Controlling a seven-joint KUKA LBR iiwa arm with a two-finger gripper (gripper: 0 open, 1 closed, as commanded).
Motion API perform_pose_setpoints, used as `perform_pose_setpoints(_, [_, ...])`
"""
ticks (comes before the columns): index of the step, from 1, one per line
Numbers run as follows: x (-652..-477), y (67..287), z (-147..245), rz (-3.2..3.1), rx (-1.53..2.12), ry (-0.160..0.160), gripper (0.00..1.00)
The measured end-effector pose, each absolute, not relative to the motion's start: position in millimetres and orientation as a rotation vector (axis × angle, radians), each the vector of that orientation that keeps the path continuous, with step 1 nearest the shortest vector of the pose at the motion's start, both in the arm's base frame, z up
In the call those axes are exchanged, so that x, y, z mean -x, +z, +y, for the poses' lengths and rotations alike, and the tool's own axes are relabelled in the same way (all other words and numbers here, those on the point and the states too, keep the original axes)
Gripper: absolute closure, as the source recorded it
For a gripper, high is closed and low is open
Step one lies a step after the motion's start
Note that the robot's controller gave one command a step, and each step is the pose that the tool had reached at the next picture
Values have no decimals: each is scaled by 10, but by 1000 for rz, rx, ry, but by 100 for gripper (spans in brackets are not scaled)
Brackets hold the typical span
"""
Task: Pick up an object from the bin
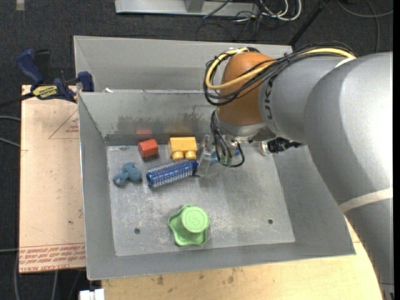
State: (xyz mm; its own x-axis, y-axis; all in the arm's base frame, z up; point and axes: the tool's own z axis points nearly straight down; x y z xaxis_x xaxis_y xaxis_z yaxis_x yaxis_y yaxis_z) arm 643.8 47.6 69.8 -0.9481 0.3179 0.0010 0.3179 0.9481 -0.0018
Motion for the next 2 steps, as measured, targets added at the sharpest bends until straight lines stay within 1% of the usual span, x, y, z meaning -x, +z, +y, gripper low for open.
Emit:
perform_pose_setpoints(1, [-6267,1963,450,-3111,493,-3,100])
perform_pose_setpoints(2, [-6347,3284,385,-3115,482,-4,100])
